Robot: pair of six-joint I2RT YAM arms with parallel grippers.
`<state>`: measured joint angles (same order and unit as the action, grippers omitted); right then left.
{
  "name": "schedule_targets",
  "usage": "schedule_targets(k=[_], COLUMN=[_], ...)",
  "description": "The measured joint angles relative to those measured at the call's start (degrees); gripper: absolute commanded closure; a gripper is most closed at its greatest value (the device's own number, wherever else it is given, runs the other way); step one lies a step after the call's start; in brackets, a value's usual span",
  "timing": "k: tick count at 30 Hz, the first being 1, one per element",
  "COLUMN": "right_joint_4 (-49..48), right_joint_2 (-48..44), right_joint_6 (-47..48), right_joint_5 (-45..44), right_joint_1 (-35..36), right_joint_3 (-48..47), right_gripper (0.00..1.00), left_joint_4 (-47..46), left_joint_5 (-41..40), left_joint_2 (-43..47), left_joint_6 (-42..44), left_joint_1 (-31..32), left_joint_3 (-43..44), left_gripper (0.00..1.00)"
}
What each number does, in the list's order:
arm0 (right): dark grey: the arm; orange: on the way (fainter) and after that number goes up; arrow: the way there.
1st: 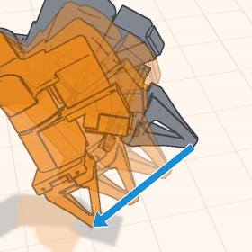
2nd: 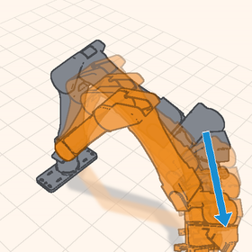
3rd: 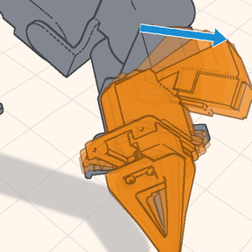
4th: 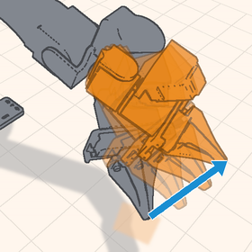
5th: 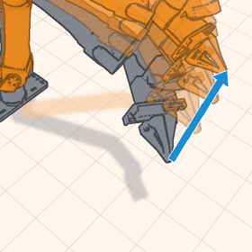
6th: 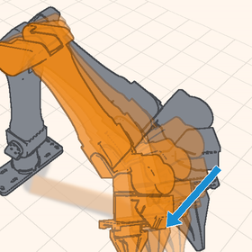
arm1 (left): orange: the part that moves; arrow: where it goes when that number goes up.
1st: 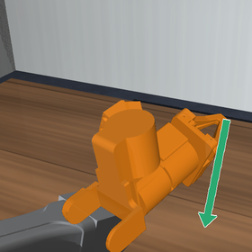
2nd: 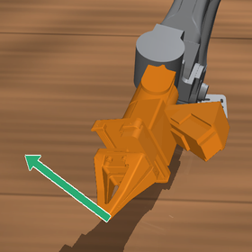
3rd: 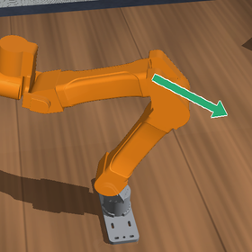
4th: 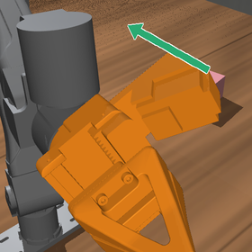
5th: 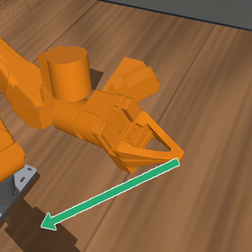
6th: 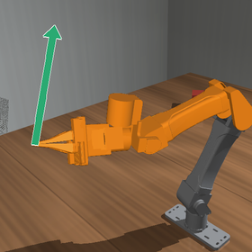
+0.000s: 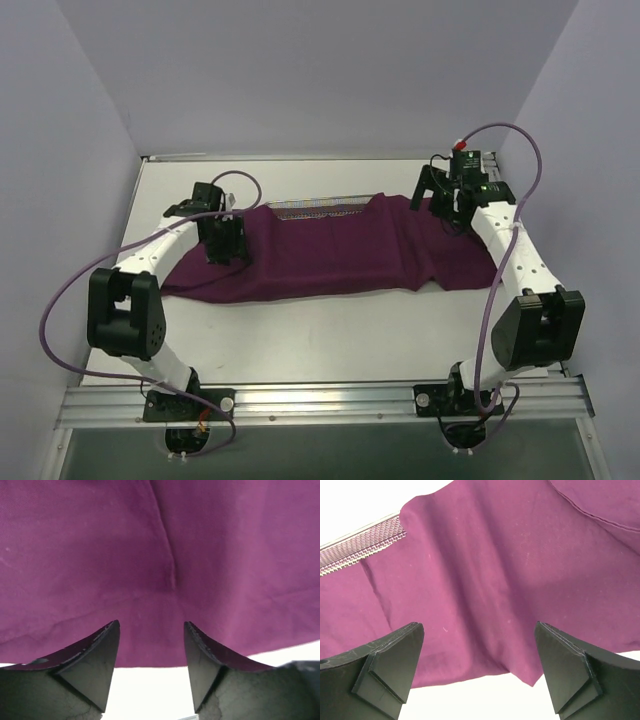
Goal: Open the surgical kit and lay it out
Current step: Open the surgical kit at the center of the board.
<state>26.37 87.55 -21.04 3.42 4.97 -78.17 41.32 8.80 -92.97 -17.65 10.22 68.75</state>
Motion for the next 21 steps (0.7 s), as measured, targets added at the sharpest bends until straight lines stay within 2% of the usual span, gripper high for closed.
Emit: schedule_targets(k=[3, 8, 18, 20, 21], right_joint_4=[1.27, 1.84, 1.77, 1.77, 1.79], right_joint_2=[-1.53, -3.10, -3.19, -3.19, -3.19], right_joint_6=[0.00, 0.04, 0.00, 0.00, 0.02], right_joint_5=[0.61, 1.44, 3.76, 4.15, 4.31], right_joint_1=[-0.92, -1.66, -1.62, -1.62, -1.62], right_joint_3=[0.00, 0.00, 0.39, 0.72, 0.87], right_gripper=[0.02, 0.10, 0.12, 0.13, 0.13], left_joint_4=[-0.44, -1.79, -4.26, -4.57, -4.61], left_joint_5=[-1.18, -3.13, -5.42, -5.68, -5.86], left_joint_2=[-1.99, -4.92, -9.18, -10.10, -10.71], left_joint_6=[0.13, 0.11, 0.13, 0.11, 0.09], left_joint_1=[0.48, 1.86, 4.28, 4.63, 4.81], left_joint_3=[0.35, 1.60, 3.65, 3.93, 4.24], left_gripper=[0.42, 0.50, 0.51, 0.56, 0.66])
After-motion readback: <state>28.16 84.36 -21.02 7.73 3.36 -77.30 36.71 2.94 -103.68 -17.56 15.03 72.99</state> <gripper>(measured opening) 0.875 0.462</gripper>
